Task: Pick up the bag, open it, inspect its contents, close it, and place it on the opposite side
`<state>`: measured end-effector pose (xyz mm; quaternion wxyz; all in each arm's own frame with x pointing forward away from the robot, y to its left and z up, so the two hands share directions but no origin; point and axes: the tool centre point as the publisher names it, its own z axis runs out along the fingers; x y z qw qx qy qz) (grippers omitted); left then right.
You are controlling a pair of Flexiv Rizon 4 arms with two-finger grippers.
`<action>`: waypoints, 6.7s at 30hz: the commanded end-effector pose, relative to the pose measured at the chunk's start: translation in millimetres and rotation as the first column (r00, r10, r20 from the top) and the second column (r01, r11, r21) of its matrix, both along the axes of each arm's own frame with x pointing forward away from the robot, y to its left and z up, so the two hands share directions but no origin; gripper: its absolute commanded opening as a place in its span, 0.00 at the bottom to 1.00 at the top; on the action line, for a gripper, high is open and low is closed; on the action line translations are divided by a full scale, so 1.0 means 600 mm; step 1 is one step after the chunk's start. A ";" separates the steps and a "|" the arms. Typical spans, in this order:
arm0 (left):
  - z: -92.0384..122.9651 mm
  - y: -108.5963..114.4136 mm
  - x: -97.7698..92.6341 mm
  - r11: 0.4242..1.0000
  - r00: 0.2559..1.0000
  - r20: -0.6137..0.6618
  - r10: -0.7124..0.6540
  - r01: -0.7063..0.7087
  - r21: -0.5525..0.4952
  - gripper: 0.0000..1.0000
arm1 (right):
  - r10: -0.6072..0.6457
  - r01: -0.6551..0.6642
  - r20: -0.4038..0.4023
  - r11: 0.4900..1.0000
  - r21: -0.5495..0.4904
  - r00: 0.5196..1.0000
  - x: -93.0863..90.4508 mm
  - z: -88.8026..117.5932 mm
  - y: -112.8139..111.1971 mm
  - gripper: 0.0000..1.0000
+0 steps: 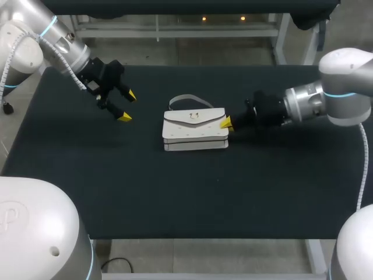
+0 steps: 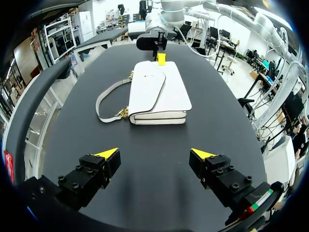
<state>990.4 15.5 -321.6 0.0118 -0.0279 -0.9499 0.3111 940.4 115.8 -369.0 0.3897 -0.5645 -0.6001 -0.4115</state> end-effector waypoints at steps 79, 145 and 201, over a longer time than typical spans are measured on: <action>0.058 -0.027 0.014 0.991 0.965 0.242 -0.100 0.119 -0.068 1.00 | 0.720 -0.114 0.321 0.484 -0.868 0.615 -0.049 0.156 -0.006 1.00; 0.056 -0.148 0.000 0.835 0.745 0.515 -0.425 0.542 -0.095 1.00 | 0.961 0.246 0.275 0.261 -0.933 0.022 -0.033 0.013 0.021 0.91; 0.043 -0.177 -0.009 0.803 0.702 0.538 -0.467 0.592 -0.075 1.00 | 0.971 0.254 0.238 0.228 -0.940 0.008 -0.016 -0.011 0.049 0.00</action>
